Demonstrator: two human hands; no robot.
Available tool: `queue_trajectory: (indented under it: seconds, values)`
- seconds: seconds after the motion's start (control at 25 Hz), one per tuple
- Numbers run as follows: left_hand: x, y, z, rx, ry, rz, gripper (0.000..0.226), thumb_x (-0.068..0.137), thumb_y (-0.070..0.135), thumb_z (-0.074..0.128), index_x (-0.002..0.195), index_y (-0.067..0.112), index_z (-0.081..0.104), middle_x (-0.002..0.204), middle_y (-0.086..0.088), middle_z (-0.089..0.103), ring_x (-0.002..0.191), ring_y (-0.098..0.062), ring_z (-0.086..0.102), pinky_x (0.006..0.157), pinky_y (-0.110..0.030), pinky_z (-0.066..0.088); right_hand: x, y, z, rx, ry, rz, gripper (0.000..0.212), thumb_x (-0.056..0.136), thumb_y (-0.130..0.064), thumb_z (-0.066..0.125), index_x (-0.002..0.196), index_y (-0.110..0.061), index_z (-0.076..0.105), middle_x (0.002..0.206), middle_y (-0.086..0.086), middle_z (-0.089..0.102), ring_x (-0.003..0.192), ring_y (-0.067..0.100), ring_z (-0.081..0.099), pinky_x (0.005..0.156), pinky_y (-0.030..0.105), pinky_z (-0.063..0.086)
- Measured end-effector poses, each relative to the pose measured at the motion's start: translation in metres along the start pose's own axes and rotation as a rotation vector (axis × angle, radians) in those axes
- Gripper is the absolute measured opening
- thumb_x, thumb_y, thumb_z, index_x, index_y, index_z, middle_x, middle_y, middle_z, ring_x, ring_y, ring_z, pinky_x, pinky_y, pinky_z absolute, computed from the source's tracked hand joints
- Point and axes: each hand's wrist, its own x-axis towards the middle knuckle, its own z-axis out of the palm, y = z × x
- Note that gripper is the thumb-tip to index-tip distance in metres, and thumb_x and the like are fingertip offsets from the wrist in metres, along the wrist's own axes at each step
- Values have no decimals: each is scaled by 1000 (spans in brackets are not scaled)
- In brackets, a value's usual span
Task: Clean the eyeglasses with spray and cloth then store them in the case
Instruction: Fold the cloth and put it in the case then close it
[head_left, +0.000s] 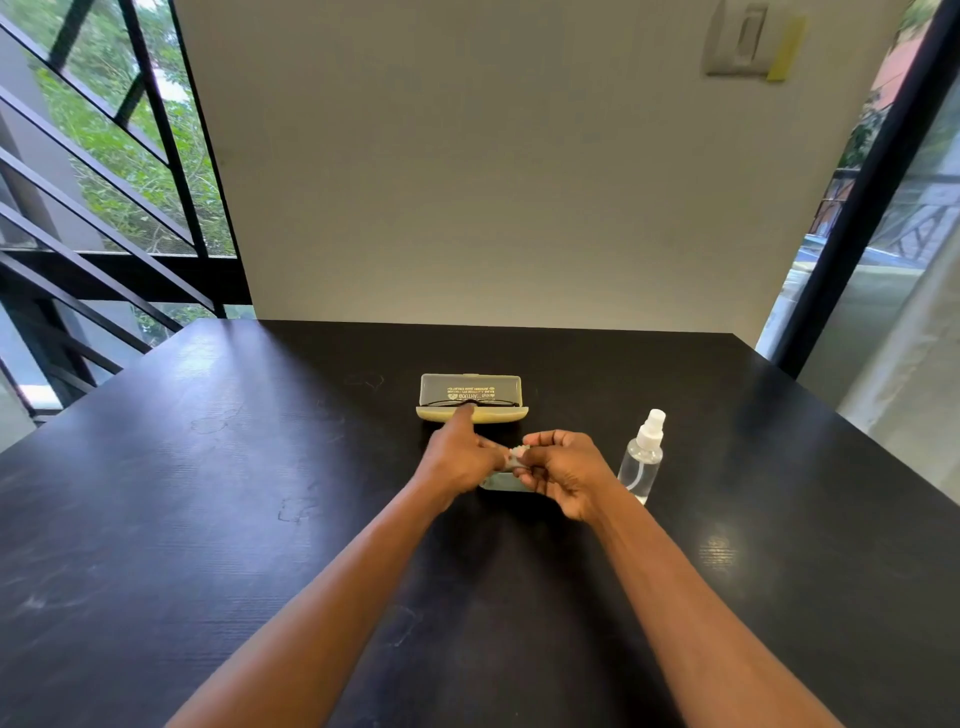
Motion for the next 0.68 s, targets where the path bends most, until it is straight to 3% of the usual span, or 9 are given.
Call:
queue_trajectory:
  seconds: [0.12, 0.28, 0.44, 0.68]
  values:
    - [5, -14, -11, -2, 110, -39, 48, 81, 7, 66, 124, 12, 47, 82, 2, 67, 83, -12, 62, 64, -21, 45, 3, 2, -4, -144, 112, -1, 16, 82, 4, 60, 85, -11, 58, 88, 15, 64, 60, 15, 60, 42, 20, 47]
    - [4, -25, -10, 89, 62, -52, 11, 83, 14, 67, 92, 16, 62, 91, -5, 65, 78, -12, 57, 66, -21, 47, 4, 8, -5, -275, 160, -12, 14, 81, 2, 58, 75, -11, 62, 74, 11, 64, 53, 12, 58, 43, 20, 45]
    - [7, -29, -3, 91, 43, -64, 7, 83, 22, 67, 86, 17, 63, 90, -4, 65, 79, -14, 57, 71, -27, 49, 2, 11, -3, -351, 190, -48, 10, 81, 0, 61, 78, -10, 63, 77, 10, 65, 53, 12, 59, 43, 19, 48]
    - [10, -32, 0, 101, 72, -117, 12, 82, 25, 68, 82, 15, 62, 90, -6, 65, 79, -15, 58, 70, -28, 49, 3, 15, -1, -487, 256, -77, 13, 80, -2, 62, 74, -12, 59, 76, 11, 65, 48, 12, 57, 35, 16, 41]
